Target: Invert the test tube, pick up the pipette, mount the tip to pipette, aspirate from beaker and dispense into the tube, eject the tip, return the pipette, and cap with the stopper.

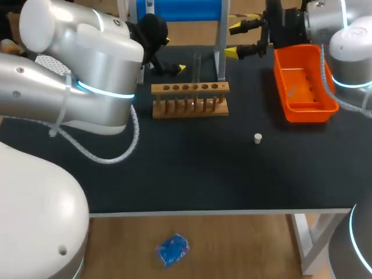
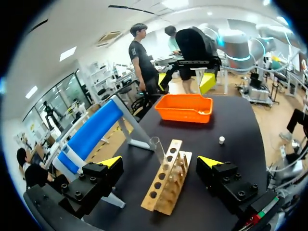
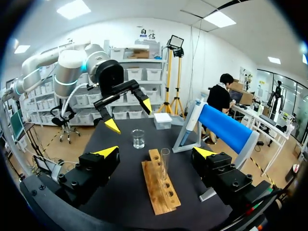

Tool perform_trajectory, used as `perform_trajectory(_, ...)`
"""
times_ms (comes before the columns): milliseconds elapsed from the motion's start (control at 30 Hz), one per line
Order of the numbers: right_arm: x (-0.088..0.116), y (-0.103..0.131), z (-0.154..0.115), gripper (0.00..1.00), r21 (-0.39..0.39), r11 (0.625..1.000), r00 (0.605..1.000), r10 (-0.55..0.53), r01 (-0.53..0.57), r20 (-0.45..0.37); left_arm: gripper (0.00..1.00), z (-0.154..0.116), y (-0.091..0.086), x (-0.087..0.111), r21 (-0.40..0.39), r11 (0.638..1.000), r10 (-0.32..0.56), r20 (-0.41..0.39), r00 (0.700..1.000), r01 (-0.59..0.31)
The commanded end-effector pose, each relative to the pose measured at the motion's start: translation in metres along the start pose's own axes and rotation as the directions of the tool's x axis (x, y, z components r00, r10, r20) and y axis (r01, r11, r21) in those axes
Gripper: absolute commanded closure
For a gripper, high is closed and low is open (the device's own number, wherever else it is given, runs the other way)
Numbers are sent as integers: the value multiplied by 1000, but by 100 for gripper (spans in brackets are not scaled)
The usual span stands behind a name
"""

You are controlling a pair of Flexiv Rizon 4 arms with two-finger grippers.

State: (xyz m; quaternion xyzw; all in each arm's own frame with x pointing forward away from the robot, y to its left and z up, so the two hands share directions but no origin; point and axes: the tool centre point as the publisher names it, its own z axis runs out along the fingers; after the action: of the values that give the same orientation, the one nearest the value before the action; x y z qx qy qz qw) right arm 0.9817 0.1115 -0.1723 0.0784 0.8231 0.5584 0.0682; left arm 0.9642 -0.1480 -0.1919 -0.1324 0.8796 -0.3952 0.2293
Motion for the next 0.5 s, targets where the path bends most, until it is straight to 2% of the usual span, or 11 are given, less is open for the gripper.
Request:
perform_trajectory(33,1,0,-2,0,2,1000,1000,0,0,0,0,-3,0,-5,-3,1000,11,-374,927,-13)
perform_trajectory(333,1,0,-2,0,2,1000,1000,0,0,0,0,-3,0,-5,-3,1000,11,-374,927,-13)
perform_trajectory(500,16,-23,-24,0,-25,999,999,40,-41,-25,0,5,4,-12,3,999,-35,-407,913,39)
